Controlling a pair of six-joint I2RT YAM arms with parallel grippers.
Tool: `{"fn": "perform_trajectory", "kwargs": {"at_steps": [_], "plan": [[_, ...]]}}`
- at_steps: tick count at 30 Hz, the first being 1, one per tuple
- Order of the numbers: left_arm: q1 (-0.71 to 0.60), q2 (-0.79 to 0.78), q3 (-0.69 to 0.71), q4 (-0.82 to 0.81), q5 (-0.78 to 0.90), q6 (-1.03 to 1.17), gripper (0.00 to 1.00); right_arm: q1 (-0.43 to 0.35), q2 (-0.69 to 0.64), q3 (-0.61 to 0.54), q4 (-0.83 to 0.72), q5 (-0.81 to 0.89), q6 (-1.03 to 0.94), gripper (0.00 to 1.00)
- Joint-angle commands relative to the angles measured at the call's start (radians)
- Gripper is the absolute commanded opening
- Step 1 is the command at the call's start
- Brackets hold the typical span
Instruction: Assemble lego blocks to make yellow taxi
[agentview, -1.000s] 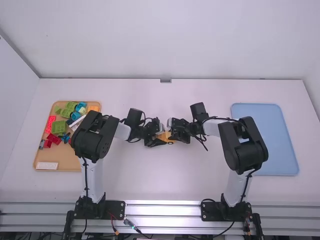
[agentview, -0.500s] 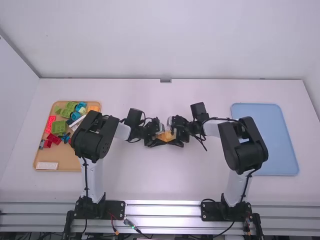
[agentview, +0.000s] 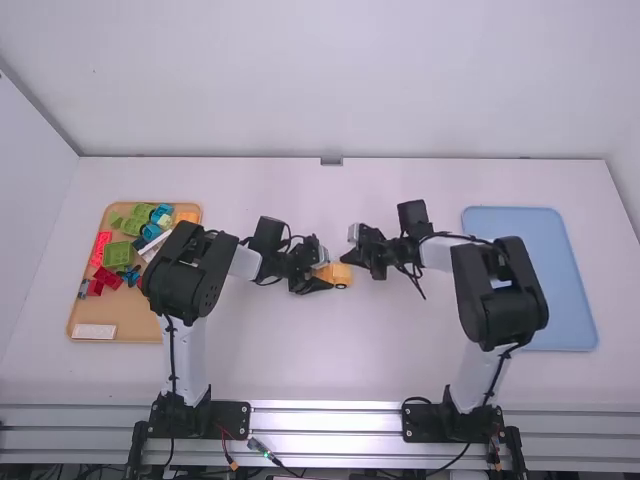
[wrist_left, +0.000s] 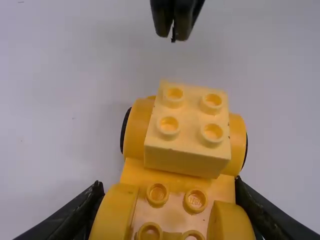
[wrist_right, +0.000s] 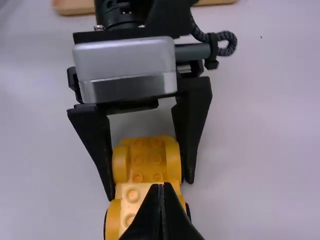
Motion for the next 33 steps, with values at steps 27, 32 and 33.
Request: {"fn": "perform_trajectory", "kwargs": {"at_steps": [27,32,33], "plan": [[0.000,0.024,-0.019,-0.003,-0.031,-0.019,0.63,0.032,0.240,-0.003,-0.098,0.212,0.048,0.00],[0.000,0.024,-0.019,-0.004,-0.029,-0.018,0.63,0.029,0.233,0.015,-0.112,0.187,0.027,0.00],[0.000,0.024,-0.019,-0.004,-0.030,-0.018,0.64,0.029,0.225,0.026,-0.118,0.175,0.027,0.00]]}}
